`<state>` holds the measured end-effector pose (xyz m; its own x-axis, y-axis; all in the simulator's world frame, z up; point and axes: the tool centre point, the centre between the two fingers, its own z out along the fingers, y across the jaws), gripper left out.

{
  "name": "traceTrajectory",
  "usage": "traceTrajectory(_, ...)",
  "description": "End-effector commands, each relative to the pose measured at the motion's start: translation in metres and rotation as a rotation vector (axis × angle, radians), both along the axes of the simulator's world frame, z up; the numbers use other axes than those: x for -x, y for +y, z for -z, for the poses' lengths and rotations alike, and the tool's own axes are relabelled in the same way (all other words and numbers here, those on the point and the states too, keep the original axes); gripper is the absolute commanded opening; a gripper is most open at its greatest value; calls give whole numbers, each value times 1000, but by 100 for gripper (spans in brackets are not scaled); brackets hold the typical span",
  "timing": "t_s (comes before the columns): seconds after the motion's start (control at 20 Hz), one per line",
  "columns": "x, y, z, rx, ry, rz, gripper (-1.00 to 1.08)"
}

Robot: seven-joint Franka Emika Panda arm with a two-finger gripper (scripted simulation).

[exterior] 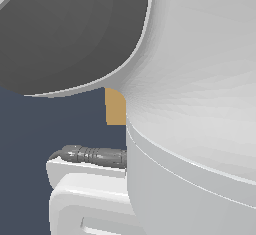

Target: Insert the peg into the horizontal hole in a box.

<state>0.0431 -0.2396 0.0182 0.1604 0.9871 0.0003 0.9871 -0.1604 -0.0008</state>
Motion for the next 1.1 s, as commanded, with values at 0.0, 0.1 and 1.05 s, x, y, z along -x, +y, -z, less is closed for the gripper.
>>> traceTrajectory(0.0, 0, 0, 0, 0, -1, 0, -100)
traceTrajectory(0.1, 0, 0, 0, 0, 0, 0, -100)
traceTrajectory(1.05, 3, 106, -86, 1, 0, -77, -100)
